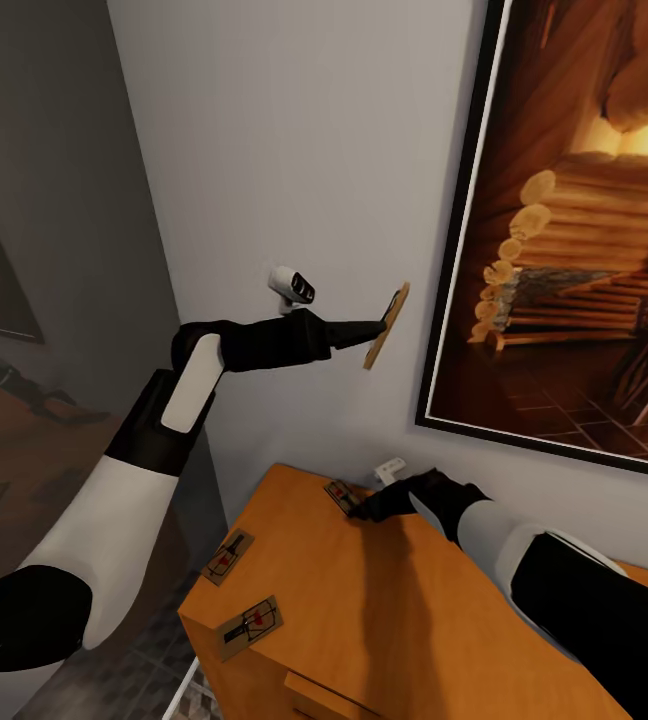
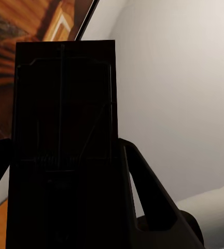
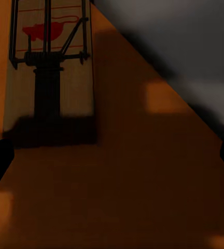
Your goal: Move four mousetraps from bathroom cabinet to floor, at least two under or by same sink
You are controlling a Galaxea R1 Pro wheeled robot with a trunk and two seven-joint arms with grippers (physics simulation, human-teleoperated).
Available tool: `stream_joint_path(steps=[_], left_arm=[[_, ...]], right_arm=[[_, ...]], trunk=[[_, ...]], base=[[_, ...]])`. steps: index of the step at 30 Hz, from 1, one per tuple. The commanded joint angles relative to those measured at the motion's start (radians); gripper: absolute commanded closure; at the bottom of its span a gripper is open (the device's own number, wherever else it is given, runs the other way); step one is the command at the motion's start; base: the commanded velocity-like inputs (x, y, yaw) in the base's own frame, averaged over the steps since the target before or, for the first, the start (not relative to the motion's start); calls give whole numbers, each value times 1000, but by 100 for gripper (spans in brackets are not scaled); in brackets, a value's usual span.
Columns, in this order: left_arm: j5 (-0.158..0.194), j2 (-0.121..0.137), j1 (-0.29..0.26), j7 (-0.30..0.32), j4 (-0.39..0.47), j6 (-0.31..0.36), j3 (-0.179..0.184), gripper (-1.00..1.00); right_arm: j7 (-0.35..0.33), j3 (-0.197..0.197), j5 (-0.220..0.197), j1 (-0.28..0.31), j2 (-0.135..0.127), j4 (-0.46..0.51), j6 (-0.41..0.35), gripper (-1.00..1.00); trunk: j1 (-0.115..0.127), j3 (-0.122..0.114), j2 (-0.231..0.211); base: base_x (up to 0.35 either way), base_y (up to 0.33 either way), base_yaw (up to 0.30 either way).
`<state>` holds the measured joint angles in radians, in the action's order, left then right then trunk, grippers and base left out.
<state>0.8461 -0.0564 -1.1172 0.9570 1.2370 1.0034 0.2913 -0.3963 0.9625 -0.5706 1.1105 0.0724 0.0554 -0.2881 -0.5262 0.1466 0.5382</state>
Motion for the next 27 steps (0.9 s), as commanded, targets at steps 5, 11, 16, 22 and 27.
stream_joint_path(steps=[5, 11, 16, 22, 27], left_arm=[[-2, 0, -1, 5, 0, 1, 3, 100], [-2, 0, -1, 5, 0, 1, 4, 100], [-2, 0, -1, 5, -1, 1, 4, 100], [-2, 0, -1, 5, -2, 1, 4, 100], [-2, 0, -1, 5, -2, 1, 5, 100]], right_arm=[[17, 7, -9, -7, 2, -3, 22, -100], [42, 8, -8, -17, 4, 3, 34, -100], [45, 8, -7, -18, 4, 7, 34, -100], [45, 7, -6, -18, 3, 10, 35, -100], [44, 6, -6, -18, 3, 10, 34, -100]], trunk=[[0, 2, 2], [0, 2, 2], [0, 2, 2], [0, 2, 2], [0, 2, 2]], base=[[0, 0, 0], [0, 0, 0], [0, 0, 0], [0, 0, 0], [0, 0, 0]])
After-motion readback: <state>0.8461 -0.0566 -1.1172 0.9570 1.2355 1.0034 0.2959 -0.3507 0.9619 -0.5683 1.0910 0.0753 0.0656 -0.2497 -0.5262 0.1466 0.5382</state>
